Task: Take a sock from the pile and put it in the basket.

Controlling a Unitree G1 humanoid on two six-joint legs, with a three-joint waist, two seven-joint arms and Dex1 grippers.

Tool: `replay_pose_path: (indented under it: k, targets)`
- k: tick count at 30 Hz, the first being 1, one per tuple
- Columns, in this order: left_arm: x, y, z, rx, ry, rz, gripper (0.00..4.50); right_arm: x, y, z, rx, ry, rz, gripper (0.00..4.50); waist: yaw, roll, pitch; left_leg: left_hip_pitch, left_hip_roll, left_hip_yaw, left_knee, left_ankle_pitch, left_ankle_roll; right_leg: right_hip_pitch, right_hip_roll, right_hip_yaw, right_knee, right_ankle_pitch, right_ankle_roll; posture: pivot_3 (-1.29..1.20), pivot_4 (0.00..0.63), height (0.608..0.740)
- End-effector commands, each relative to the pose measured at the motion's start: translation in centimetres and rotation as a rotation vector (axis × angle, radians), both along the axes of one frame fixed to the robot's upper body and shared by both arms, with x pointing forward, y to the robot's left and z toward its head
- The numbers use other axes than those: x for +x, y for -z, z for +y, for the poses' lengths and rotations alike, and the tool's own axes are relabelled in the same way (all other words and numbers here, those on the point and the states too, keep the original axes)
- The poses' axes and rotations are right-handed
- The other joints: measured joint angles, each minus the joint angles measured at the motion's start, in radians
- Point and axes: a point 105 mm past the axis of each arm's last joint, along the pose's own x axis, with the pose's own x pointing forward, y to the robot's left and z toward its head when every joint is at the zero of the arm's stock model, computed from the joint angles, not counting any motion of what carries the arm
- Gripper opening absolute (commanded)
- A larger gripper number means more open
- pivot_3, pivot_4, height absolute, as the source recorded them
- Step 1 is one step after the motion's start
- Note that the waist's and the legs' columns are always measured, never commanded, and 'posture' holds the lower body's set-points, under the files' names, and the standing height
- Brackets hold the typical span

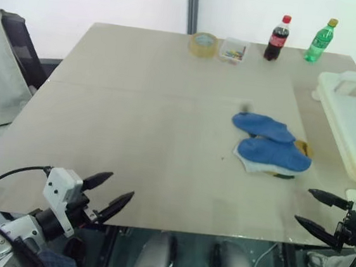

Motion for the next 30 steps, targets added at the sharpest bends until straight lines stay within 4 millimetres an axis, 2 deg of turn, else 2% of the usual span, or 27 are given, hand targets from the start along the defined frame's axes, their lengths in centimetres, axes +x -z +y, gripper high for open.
replay_pose_path:
  k: [1, 7, 23, 28, 30]
  targets:
    - [0.0, -1.3, 0.0, 0.033, 0.034, -0.088, 4.44, 0.0, -0.9, -0.7, -0.011, 0.021, -0.069, 4.50, 0.000, 0.000, 0.000, 0.000, 0.000, 0.000, 0.000, 0.000, 0.000, 0.000, 0.000, 0.000, 0.000, 0.000, 0.000, 0.00, 0.150, 0.735]
    - [0.3, -1.2, 0.2, 0.035, 0.055, -0.130, 4.44, -0.1, 0.1, -1.2, -0.069, 0.041, -0.041, 4.50, 0.000, 0.000, 0.000, 0.001, 0.000, 0.001, 0.000, 0.000, 0.000, 0.000, 0.001, 0.000, 0.000, 0.000, 0.000, 0.00, 0.150, 0.735]
    - [0.3, -0.4, -0.1, 0.071, 0.095, -0.119, 4.44, 0.2, -0.1, -1.1, -0.074, 0.060, -0.042, 4.50, 0.000, 0.000, 0.000, 0.001, 0.000, 0.002, 0.000, 0.000, 0.000, 0.000, 0.005, 0.000, 0.001, 0.000, 0.000, 0.00, 0.150, 0.735]
    - [1.0, -1.3, 0.1, 0.048, 0.076, -0.158, 4.44, 1.2, -1.7, 0.0, -0.032, 0.063, -0.093, 4.50, 0.000, 0.000, 0.000, 0.002, 0.001, 0.003, 0.000, 0.000, 0.000, 0.000, 0.005, 0.000, 0.002, 0.000, 0.000, 0.00, 0.150, 0.735]
    - [1.3, -2.1, 0.4, -0.037, 0.095, -0.136, 4.44, 2.4, -3.6, 1.9, 0.027, 0.048, -0.164, 4.50, -0.001, 0.000, 0.000, 0.002, 0.001, 0.003, 0.001, 0.000, 0.000, 0.000, 0.005, 0.000, 0.003, 0.000, 0.000, 0.00, 0.150, 0.735]
